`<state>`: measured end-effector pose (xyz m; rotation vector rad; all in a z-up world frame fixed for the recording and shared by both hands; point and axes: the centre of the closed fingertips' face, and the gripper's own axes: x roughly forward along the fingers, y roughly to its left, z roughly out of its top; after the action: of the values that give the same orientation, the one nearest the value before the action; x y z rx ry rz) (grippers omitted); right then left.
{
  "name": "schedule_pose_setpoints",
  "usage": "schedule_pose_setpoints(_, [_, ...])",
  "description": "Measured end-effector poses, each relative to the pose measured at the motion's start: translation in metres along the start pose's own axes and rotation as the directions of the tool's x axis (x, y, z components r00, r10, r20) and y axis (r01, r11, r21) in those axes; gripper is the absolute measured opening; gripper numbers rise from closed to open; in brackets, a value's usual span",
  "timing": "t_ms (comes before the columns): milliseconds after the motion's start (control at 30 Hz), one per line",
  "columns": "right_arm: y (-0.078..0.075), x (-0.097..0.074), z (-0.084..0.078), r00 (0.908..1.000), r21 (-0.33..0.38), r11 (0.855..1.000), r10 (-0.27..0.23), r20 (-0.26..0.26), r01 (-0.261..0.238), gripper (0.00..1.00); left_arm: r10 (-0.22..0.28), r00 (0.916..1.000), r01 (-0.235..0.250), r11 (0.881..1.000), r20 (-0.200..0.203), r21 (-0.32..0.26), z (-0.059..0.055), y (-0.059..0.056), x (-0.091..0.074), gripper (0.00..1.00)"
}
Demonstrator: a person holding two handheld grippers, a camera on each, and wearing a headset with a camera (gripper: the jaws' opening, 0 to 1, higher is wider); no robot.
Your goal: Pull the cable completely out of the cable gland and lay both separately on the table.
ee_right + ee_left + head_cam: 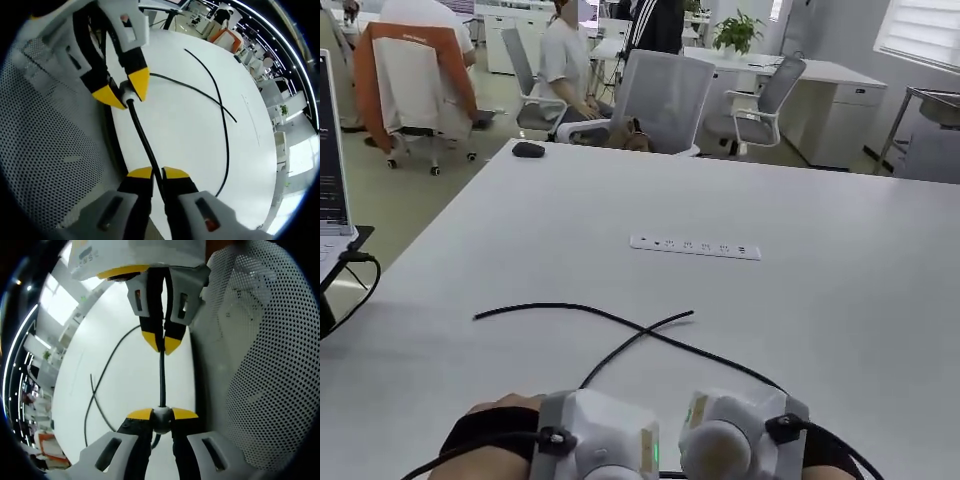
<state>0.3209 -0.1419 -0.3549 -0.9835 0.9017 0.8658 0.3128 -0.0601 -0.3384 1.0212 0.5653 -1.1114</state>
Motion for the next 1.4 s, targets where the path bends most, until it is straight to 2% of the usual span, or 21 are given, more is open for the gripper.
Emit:
schedule_pose_setpoints(133, [0.004, 0.001, 0.001, 0.9998, 0.007, 1.0, 0.02, 0.002, -0.02, 0.06, 0.0, 1.0, 0.0, 1.0, -0.004, -0.014, -0.003, 0.0, -0.001, 0.15])
schedule_pose_setpoints(200, [0.008, 0.002, 0.003, 0.9996, -0.015, 0.999, 0.03, -0.001, -0.03, 0.06, 0.0, 0.9999, 0.0, 1.0, -0.013, -0.004, -0.005, 0.0, -0.001, 0.15])
schedule_pose_setpoints(267, [0.014, 0.005, 0.001, 0.9985, -0.065, 0.997, 0.048, -0.028, -0.049, 0.06, -0.004, 0.9999, 0.004, 1.0, -0.01, -0.01, -0.005, -0.001, -0.001, 0.15])
schedule_pose_setpoints(333, [0.018, 0.005, 0.004, 0.9983, -0.07, 0.996, 0.055, -0.018, -0.056, 0.11, -0.004, 1.0, 0.004, 1.0, -0.005, -0.009, -0.003, -0.001, -0.001, 0.15])
schedule_pose_setpoints(367, [0.022, 0.005, 0.014, 0.9958, -0.065, 0.995, 0.084, 0.036, -0.081, 0.13, -0.006, 1.0, 0.006, 1.0, -0.001, -0.005, -0.002, -0.002, -0.001, 0.15])
schedule_pose_setpoints(400, [0.024, 0.004, 0.017, 0.9943, -0.059, 0.994, 0.093, 0.052, -0.09, 0.15, -0.007, 1.0, 0.007, 1.0, 0.0, -0.004, -0.001, -0.003, -0.001, 0.15])
schedule_pose_setpoints(433, [0.027, 0.002, 0.025, 0.9886, -0.052, 0.992, 0.115, 0.097, -0.111, 0.16, -0.008, 1.0, 0.008, 1.0, 0.005, 0.001, 0.0, -0.003, 0.0, 0.15])
schedule_pose_setpoints(467, [0.028, 0.001, 0.033, 0.9822, -0.043, 0.992, 0.124, 0.141, -0.119, 0.17, -0.01, 0.9999, 0.01, 1.0, 0.01, 0.005, 0.001, -0.003, 0.0, 0.15])
schedule_pose_setpoints(533, [0.026, -0.004, 0.043, 0.9753, -0.052, 0.993, 0.115, 0.188, -0.107, 0.17, -0.013, 0.9998, 0.013, 1.0, 0.017, 0.009, 0.003, -0.004, 0.001, 0.15])
schedule_pose_setpoints(633, [0.026, -0.007, 0.05, 0.9689, -0.069, 0.993, 0.113, 0.22, -0.1, 0.15, -0.024, 0.9994, 0.023, 1.0, 0.024, 0.012, 0.005, -0.006, 0.002, 0.15])
schedule_pose_setpoints(700, [0.03, -0.008, 0.052, 0.9637, -0.082, 0.99, 0.128, 0.234, -0.112, 0.12, -0.024, 0.9994, 0.023, 1.0, 0.023, 0.017, 0.005, -0.007, 0.002, 0.15])
schedule_pose_setpoints(800, [0.035, -0.007, 0.051, 0.9614, -0.099, 0.986, 0.153, 0.229, -0.133, 0.05, -0.021, 0.9994, 0.02, 1.0, 0.029, 0.019, 0.006, -0.006, 0.001, 0.15])
schedule_pose_setpoints(967, [0.033, -0.006, 0.05, 0.9666, -0.115, 0.987, 0.136, 0.217, -0.113, 0.04, -0.018, 0.9992, 0.018, 1.0, 0.036, 0.018, 0.008, -0.006, 0.001, 0.15])
schedule_pose_setpoints(1100, [0.029, -0.001, 0.037, 0.9816, -0.107, 0.989, 0.117, 0.151, -0.101, 0.03, -0.01, 0.9995, 0.009, 1.0, 0.032, 0.011, 0.006, -0.003, 0.001, 0.15])
schedule_pose_setpoints(1200, [0.026, 0.001, 0.03, 0.9862, -0.084, 0.991, 0.11, 0.124, -0.1, 0.04, -0.014, 0.9995, 0.014, 1.0, 0.03, -0.002, 0.004, -0.003, 0.001, 0.15])
schedule_pose_setpoints(1333, [0.019, 0.003, 0.014, 0.9954, -0.041, 0.996, 0.083, 0.049, -0.081, 0.04, -0.011, 0.9996, 0.011, 1.0, 0.026, -0.01, 0.003, -0.002, 0.001, 0.15])
schedule_pose_setpoints(1400, [0.016, 0.004, 0.008, 0.9971, -0.021, 0.997, 0.072, 0.024, -0.072, 0.04, -0.009, 0.9997, 0.009, 1.0, 0.024, -0.012, 0.002, -0.002, 0.001, 0.15])
